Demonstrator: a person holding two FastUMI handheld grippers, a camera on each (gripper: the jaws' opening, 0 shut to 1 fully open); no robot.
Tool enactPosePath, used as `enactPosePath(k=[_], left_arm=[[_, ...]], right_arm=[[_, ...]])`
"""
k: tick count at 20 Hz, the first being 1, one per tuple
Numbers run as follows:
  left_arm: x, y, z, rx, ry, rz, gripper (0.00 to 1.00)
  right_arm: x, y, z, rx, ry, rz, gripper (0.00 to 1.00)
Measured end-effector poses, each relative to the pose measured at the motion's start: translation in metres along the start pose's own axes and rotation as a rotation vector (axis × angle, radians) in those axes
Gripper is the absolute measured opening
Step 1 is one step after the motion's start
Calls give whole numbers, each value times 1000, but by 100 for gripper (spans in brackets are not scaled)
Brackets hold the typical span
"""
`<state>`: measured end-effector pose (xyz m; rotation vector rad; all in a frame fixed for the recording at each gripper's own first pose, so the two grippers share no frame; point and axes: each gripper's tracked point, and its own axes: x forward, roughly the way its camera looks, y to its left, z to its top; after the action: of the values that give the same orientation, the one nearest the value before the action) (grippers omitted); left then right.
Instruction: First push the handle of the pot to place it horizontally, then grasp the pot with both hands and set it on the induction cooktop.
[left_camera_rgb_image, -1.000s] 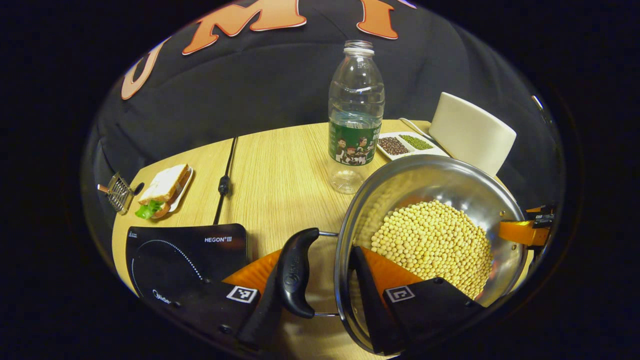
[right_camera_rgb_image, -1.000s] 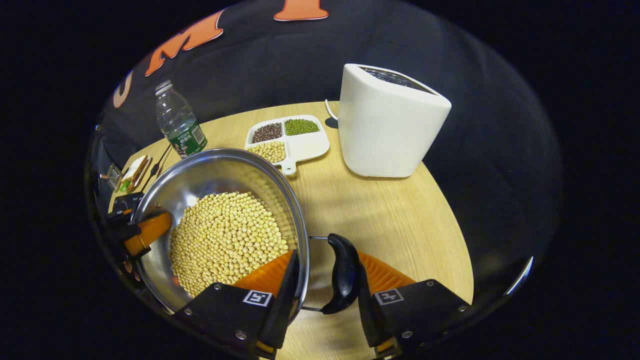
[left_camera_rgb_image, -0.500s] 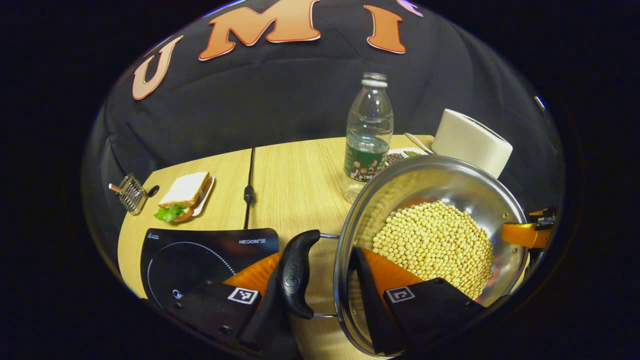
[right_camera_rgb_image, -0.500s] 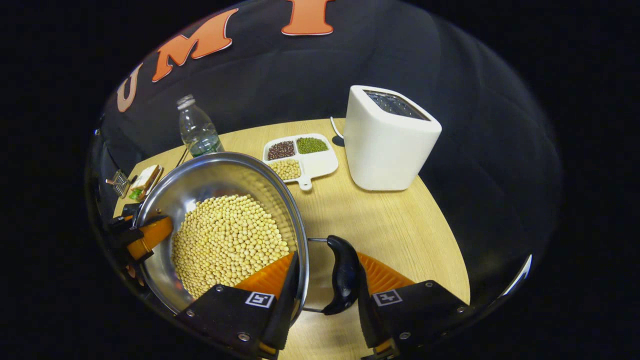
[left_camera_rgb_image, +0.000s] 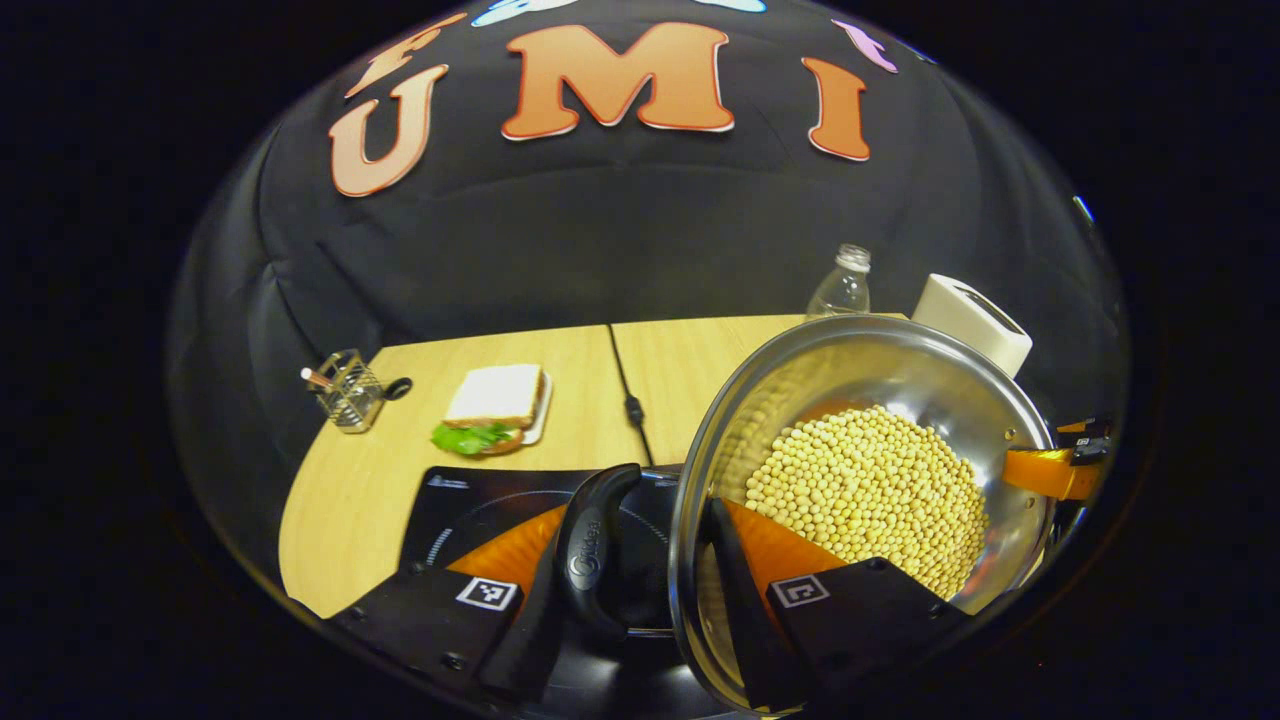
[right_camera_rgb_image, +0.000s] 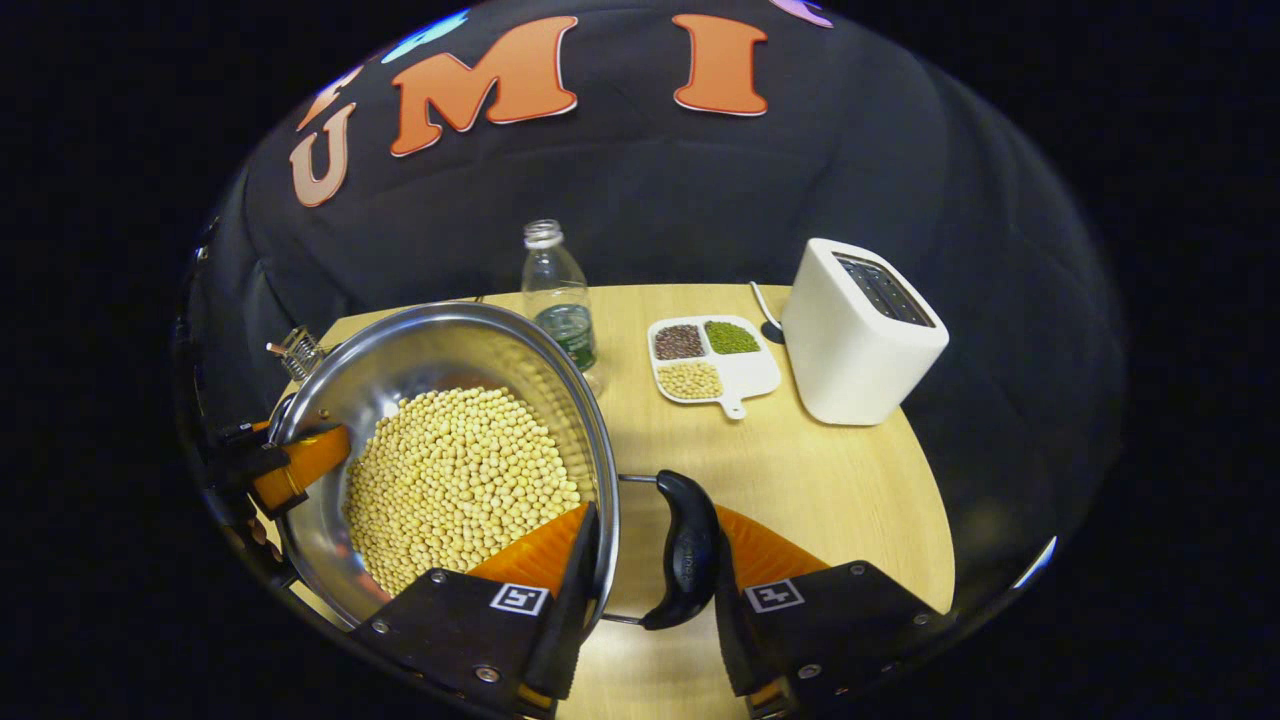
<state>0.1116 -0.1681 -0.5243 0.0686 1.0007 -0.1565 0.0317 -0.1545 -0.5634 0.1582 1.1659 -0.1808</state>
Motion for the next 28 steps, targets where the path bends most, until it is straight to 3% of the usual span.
enactPosePath(k=[8,14,15,19,21,22,28], left_arm=[[-50,110,-10,-68,1,112,77],[-52,153,-20,-106,-3,147,74],[-48,156,-23,-121,3,147,77],[-52,155,-29,-141,44,162,75],[-48,155,-29,-160,61,160,77],[-48,155,-32,-172,72,153,77],[-49,157,-28,-172,90,149,75]], right_arm=[[14,-6,10,-82,-11,96,57],[14,-10,22,-110,-18,122,57],[15,-11,22,-115,-21,123,57],[20,-7,20,-127,27,127,57],[17,-9,24,-140,40,122,53],[15,-8,25,-143,38,119,58],[14,-9,25,-141,66,114,58]])
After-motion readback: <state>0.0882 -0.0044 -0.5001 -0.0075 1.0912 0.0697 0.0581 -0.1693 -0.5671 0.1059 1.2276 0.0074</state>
